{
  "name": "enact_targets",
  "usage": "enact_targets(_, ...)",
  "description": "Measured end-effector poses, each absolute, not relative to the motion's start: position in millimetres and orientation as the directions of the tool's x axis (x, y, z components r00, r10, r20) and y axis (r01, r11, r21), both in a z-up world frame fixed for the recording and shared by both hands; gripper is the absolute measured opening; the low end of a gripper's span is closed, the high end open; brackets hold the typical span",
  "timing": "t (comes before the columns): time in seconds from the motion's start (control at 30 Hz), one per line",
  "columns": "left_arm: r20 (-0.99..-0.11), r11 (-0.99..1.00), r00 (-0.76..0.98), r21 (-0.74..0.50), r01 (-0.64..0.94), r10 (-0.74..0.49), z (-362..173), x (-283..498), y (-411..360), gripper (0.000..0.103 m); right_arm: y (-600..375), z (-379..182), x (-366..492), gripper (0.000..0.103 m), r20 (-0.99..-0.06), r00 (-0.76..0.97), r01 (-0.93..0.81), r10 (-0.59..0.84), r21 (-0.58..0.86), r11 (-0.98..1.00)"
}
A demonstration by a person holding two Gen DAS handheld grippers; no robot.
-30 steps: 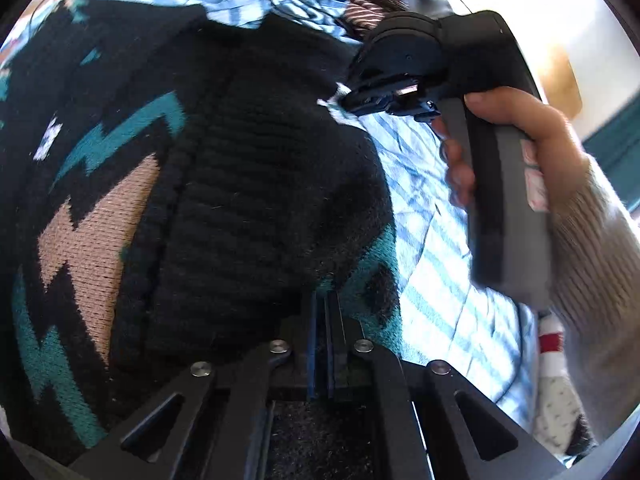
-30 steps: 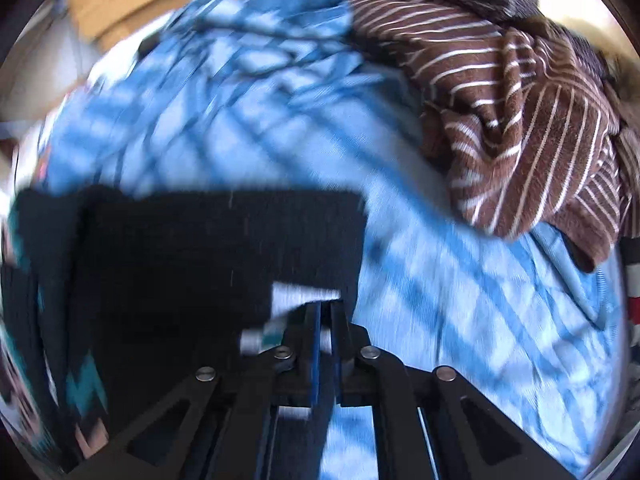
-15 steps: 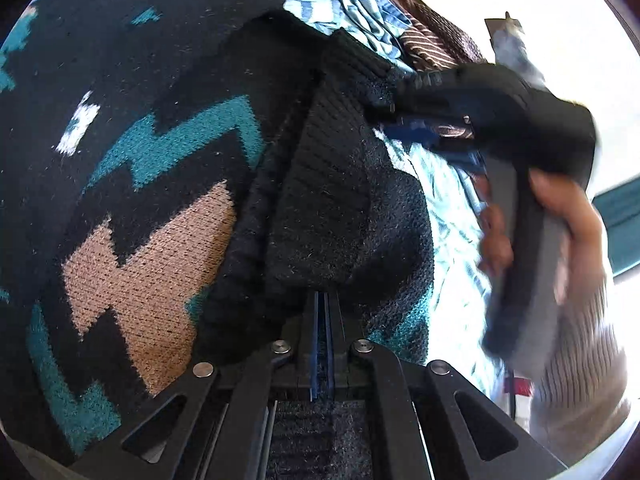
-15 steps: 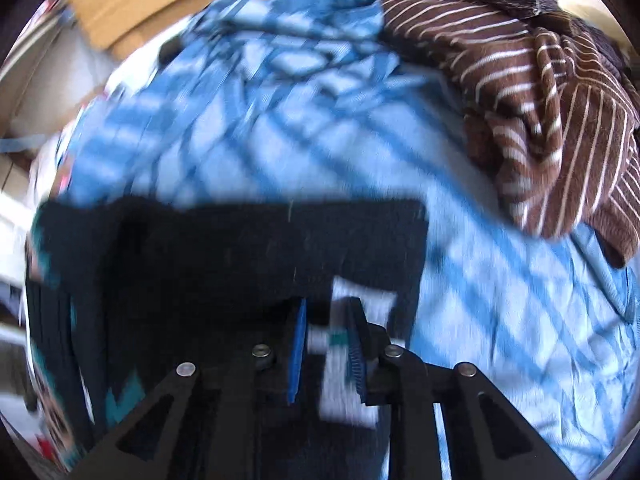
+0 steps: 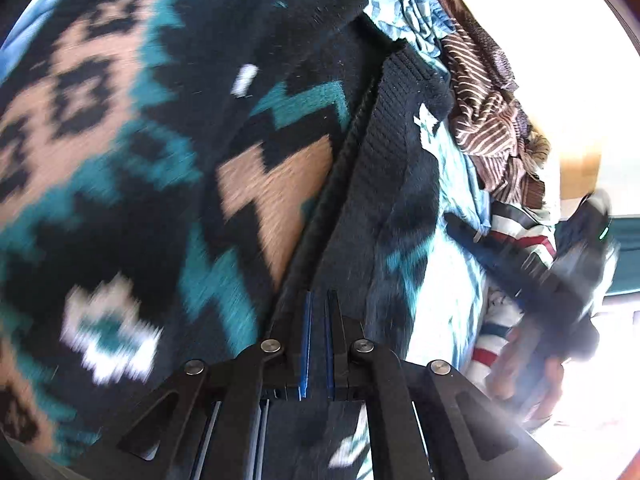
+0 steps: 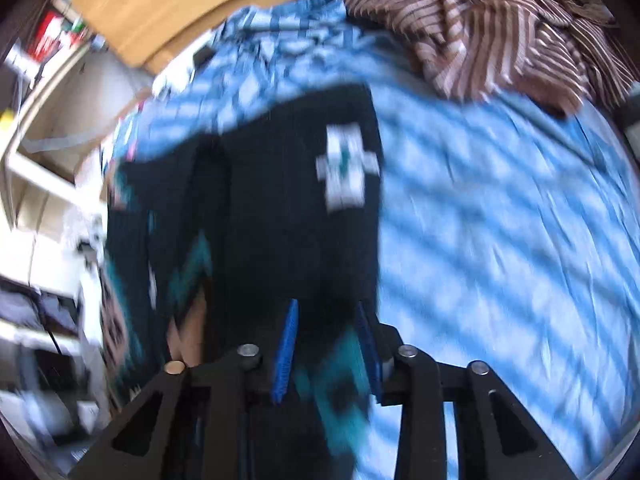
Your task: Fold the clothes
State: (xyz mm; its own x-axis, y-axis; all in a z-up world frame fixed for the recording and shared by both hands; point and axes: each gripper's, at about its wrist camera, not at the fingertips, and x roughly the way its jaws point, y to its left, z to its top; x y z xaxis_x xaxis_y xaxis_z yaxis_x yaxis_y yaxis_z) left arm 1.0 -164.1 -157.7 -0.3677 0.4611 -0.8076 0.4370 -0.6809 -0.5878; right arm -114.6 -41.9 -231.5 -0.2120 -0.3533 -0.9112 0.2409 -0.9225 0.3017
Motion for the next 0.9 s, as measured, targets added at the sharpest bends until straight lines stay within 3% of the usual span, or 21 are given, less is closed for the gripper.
enact_targets(0.03,-0.813,-0.686,-0.372,-0.579,0.441,0.447,-153.1,10.1,-164.5,0.005,-42.3,-237.1,-112.7,0.029,-0.919,-0.203,0.251,-0.337,0.284,-0.925)
enact_targets(0.13,-0.854,-0.704,-0.371,-0.513,0.491,0.364,-145.0,51.0,-167.1,0.005,-43.6,-254.1,-107.1,0.028,-0.941,-0.178,0.28,-0.288,0.232,-0.932)
enact_targets(0.3,-0.867,-0.652,-0.387,-0.493,0.576,0.314,-137.1,125.9,-183.8,0.005,-45.1,-257.9,-97.6,0.031,-0.961,-0.131,0.262,-0.244,0.204,-0.943)
enact_targets(0.4,-0.864,-0.612,-0.389,-0.502,0.611,0.32,-140.7,153.9,-193.5,0.005,-43.7,-238.1,-61.3,0.041,-0.953,-0.066,0.302,-0.297,0.265,-0.916)
enact_targets(0.5,-0.853,-0.611,-0.391,-0.522,0.596,0.347,-145.6,158.8,-192.0,0.005,-37.9,-242.8,-5.1,0.041,-0.94,0.063,0.354,-0.335,0.335,-0.873)
enact_targets(0.6,-0.808,-0.616,-0.419,-0.588,0.524,0.415,-144.2,155.0,-177.8,0.005,-29.5,-265.1,49.4,0.041,-0.955,0.137,0.409,-0.263,0.297,-0.863)
enact_targets(0.73,-0.829,-0.662,-0.369,-0.558,0.501,0.42,-147.5,156.9,-162.3,0.005,-18.5,-253.1,81.2,0.041,-0.972,0.087,0.448,-0.217,0.233,-0.863)
enact_targets(0.9,-0.82,-0.64,-0.362,-0.572,0.513,0.443,-160.4,168.3,-157.3,0.005,-31.4,-231.5,99.0,0.044,-0.958,0.108,0.509,-0.267,0.284,-0.813)
